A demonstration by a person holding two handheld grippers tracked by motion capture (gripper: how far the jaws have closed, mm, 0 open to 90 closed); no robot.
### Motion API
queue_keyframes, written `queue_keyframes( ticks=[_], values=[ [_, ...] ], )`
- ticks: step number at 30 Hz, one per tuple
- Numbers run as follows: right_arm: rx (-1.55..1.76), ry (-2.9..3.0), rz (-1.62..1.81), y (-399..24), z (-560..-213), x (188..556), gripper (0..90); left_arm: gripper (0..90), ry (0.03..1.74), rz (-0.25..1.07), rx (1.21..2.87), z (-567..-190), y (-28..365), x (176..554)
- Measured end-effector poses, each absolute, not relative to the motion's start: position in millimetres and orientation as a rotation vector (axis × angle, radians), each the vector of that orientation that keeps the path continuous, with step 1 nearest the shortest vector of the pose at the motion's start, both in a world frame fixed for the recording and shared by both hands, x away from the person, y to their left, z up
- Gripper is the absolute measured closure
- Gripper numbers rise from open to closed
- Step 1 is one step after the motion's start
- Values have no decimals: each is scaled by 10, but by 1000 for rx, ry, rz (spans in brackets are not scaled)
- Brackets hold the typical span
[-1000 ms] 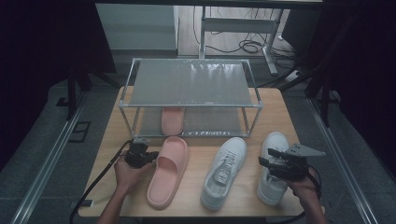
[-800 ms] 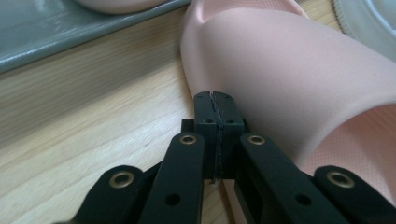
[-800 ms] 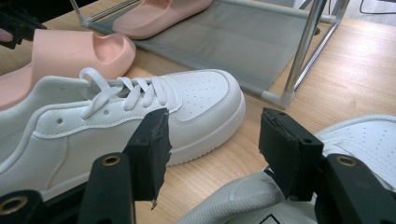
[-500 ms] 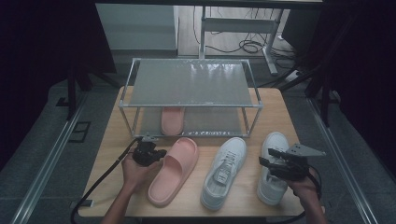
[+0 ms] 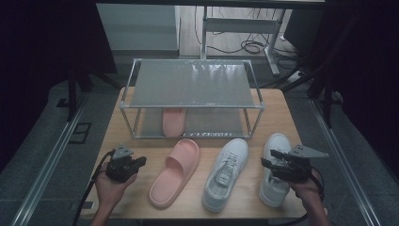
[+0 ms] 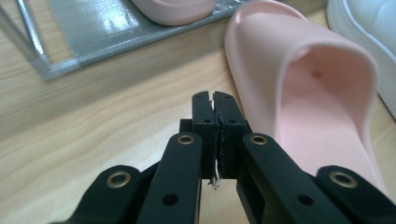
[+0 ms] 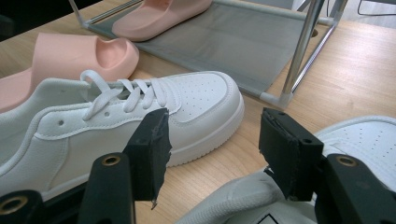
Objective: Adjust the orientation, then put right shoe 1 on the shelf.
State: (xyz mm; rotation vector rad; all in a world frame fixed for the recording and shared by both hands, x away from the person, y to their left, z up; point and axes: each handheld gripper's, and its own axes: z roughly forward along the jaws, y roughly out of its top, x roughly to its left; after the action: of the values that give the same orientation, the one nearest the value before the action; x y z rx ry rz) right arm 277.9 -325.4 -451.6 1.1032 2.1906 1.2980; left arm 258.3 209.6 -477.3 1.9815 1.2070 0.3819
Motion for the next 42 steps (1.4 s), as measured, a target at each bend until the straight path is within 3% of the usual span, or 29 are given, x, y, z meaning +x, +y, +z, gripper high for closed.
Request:
queue_keyframes(
  ticks=[13, 24, 31, 42],
  values=[
    [1100, 2192, 1297, -3251, -4516, 2776, 440, 879, 1114, 332, 2024, -4745, 1755, 2240],
    [1101, 2191, 1297, -3254, -4517, 2778, 439, 849, 1052, 248, 2086, -4882, 1329, 2346],
    [1103, 2191, 1296, -3260, -4520, 2781, 439, 738, 1028, 221, 2099, -4887, 1137, 2419],
    [1102, 2194, 1293, -3264, -4523, 2784, 439, 659, 1021, 181, 2110, -4941, 951, 2557]
  ],
)
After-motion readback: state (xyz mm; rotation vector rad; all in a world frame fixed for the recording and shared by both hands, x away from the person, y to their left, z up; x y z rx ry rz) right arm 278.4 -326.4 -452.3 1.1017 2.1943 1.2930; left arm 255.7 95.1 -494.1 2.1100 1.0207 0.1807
